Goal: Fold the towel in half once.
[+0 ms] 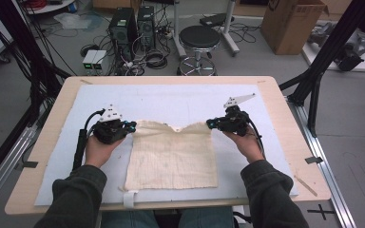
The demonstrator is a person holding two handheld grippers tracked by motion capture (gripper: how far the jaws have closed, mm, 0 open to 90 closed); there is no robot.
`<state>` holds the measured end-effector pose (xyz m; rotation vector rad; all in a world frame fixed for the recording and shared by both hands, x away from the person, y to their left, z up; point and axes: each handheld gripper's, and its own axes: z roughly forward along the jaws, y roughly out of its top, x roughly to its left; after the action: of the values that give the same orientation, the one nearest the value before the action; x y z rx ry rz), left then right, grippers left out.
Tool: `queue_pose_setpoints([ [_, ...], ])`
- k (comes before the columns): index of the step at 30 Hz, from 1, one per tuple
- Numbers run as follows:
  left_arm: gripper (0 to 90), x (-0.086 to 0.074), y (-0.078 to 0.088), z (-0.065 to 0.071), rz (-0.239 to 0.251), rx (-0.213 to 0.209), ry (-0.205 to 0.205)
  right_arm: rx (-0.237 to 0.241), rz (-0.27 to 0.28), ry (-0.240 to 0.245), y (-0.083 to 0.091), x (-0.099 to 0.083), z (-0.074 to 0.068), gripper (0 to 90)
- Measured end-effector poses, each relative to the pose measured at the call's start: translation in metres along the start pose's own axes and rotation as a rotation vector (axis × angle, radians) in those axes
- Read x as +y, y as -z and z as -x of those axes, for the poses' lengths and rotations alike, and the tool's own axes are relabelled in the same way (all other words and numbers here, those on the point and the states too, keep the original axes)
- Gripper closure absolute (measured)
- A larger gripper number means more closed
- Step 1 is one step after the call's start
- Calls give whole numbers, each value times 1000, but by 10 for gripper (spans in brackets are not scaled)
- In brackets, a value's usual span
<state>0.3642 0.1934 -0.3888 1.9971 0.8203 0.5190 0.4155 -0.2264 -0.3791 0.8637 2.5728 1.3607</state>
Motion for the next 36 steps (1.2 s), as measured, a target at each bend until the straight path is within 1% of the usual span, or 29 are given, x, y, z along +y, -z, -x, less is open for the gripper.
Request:
queue_pose_setpoints([
  [1, 869, 0, 2, 2, -2, -2, -9, 6, -3, 2, 1, -1, -2, 863],
  [4, 869, -3, 7, 6, 8, -5, -13, 15, -9, 5, 2, -7, -5, 863],
  [5, 869, -5, 9, 7, 2, -6, -14, 14, -11, -1, 3, -10, -7, 863],
  [6, 869, -7, 10, 8, 2, -3, -14, 21, -9, -5, 5, -13, -7, 863],
  [9, 869, -13, 15, 11, 7, -8, -14, 22, -4, -4, 8, -18, -10, 863],
  [11, 869, -16, 19, 13, 12, -15, -14, 23, 0, -12, 10, -22, -12, 863],
  [14, 869, -20, 23, 17, 8, -19, -29, 30, 9, -11, 13, -27, -16, 863],
  [16, 869, -23, 26, 19, 10, -20, -31, 33, 11, -13, 15, -30, -20, 863],
  [18, 869, -26, 29, 21, 10, -25, -39, 40, 17, -4, 17, -32, -23, 863],
  [22, 869, -33, 33, 28, 16, -37, -33, 42, 17, 11, 20, -37, -31, 863],
  [25, 868, -38, 37, 33, 6, -46, -54, 49, 14, 17, 23, -41, -36, 863],
  [27, 868, -41, 41, 35, 3, -45, -60, 52, 17, 17, 24, -44, -40, 863],
  [28, 869, -43, 43, 37, 9, -49, -63, 52, 16, 19, 24, -45, -42, 863],
  [30, 868, -46, 46, 38, 13, -55, -58, 60, 15, 24, 25, -48, -45, 863],
  [32, 868, -48, 49, 40, 19, -60, -58, 55, 6, 37, 25, -49, -49, 863],
  [33, 868, -50, 51, 42, 16, -63, -62, 58, 1, 35, 25, -50, -52, 863],
  [36, 868, -52, 55, 45, 19, -64, -71, 58, -5, 57, 24, -51, -57, 863],
])
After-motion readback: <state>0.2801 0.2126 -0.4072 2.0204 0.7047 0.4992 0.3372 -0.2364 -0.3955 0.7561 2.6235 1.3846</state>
